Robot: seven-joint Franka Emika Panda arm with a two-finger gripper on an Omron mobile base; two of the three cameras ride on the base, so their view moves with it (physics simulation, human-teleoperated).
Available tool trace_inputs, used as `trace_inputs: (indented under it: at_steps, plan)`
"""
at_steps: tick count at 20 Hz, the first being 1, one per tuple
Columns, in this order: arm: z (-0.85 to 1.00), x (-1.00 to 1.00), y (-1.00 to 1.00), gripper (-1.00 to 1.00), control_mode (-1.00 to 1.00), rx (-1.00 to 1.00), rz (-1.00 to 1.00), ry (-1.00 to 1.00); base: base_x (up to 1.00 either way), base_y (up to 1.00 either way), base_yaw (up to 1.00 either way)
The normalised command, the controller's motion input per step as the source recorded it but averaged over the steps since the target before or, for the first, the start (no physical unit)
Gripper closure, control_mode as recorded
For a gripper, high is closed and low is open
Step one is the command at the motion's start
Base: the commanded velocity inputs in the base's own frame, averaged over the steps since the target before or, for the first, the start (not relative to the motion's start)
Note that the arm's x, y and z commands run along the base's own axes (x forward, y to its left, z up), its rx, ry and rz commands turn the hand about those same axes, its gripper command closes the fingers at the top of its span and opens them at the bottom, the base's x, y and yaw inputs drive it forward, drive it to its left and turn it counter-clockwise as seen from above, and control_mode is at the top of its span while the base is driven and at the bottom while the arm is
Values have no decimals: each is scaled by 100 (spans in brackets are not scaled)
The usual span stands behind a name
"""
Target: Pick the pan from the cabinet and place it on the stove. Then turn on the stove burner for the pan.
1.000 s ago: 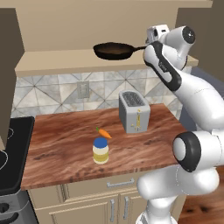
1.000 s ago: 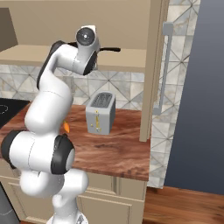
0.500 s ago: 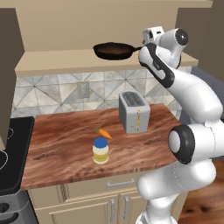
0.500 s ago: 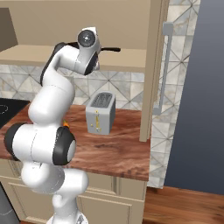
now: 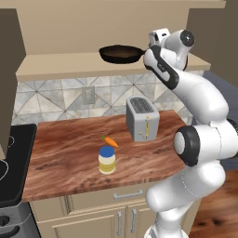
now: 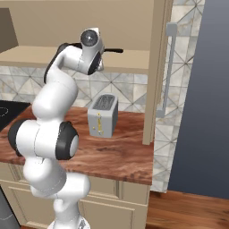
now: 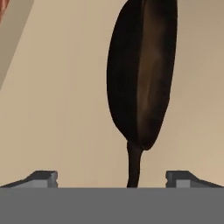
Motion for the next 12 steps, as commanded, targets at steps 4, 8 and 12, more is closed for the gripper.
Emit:
trace_inputs:
  at_steps: [4, 8, 12]
  plan:
    - [-6, 37, -1, -100, -100, -1, 0, 0, 0, 0, 0]
    - [-8, 42, -6, -100, -100, 0, 0, 0, 0, 0, 0]
    - [-12, 47, -5, -100, -100, 0, 0, 0, 0, 0, 0]
